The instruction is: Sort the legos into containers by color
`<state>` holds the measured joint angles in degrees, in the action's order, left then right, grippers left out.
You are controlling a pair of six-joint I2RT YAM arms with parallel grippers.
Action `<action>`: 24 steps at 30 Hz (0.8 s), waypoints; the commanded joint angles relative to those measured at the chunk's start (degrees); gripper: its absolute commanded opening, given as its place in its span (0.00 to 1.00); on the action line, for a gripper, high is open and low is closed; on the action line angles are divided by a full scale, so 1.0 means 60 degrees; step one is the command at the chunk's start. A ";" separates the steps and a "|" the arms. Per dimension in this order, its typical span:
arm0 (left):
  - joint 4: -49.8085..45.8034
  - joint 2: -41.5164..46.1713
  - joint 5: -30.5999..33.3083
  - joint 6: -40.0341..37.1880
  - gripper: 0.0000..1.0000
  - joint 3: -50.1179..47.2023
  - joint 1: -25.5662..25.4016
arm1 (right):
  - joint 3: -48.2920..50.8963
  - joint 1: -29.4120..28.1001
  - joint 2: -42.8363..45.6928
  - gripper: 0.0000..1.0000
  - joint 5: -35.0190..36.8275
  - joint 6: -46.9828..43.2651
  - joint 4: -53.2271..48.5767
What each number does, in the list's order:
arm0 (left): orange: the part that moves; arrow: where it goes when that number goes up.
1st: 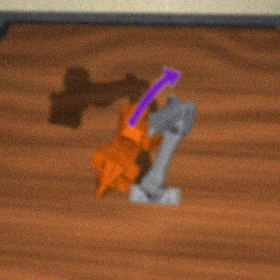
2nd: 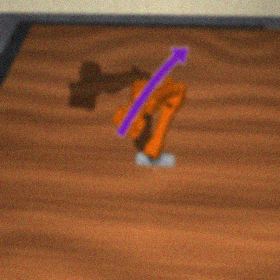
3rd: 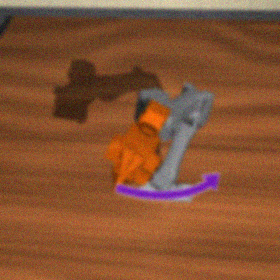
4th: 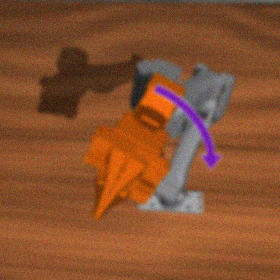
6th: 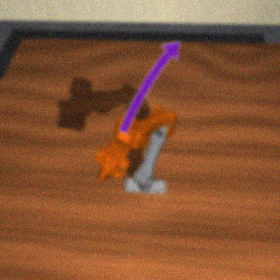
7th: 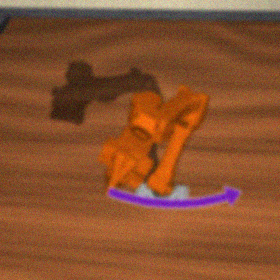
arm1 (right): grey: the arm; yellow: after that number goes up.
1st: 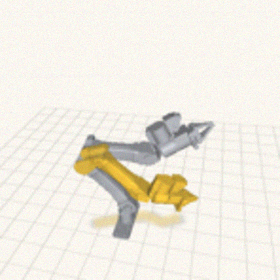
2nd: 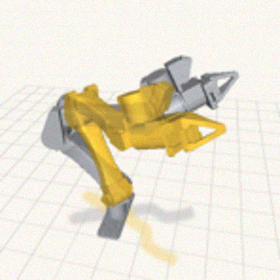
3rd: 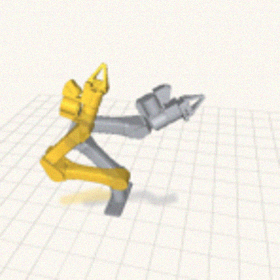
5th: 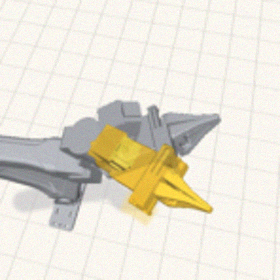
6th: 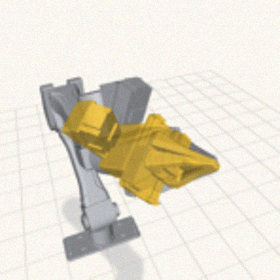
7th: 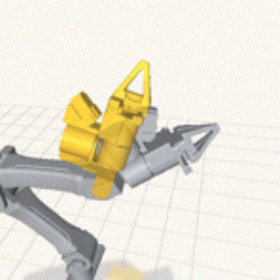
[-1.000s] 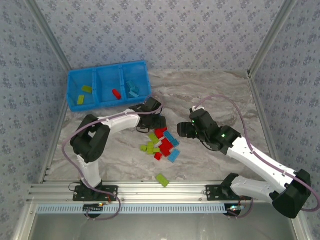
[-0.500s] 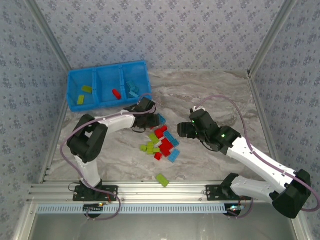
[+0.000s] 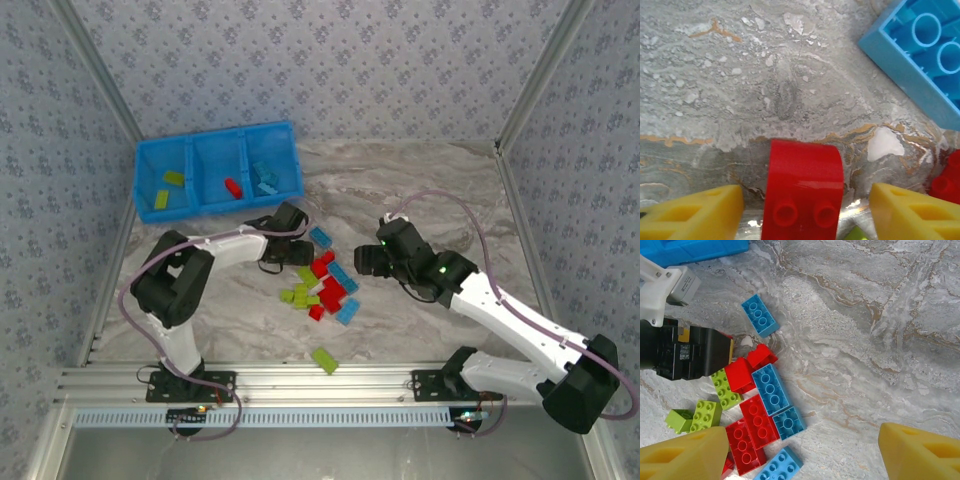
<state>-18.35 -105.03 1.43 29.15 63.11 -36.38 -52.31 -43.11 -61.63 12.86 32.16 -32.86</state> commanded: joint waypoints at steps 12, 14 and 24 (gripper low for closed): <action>-0.1155 0.2155 0.1309 0.0528 0.28 0.0007 0.0314 | -0.0480 -0.0428 -0.0027 0.82 -0.0314 0.0011 0.0129; -0.1162 0.2826 0.2388 0.0524 0.28 0.0247 0.0587 | -0.0567 -0.0621 -0.0041 0.82 -0.0403 -0.0097 0.0300; -0.0265 0.0900 0.2948 -0.0053 0.27 0.3111 0.3842 | -0.0598 -0.0878 -0.0261 0.83 -0.0009 0.0063 0.0116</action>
<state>-19.77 -92.82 19.77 30.59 76.95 -16.99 -54.70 -47.94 -63.20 11.62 32.16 -31.55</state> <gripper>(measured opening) 0.312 0.827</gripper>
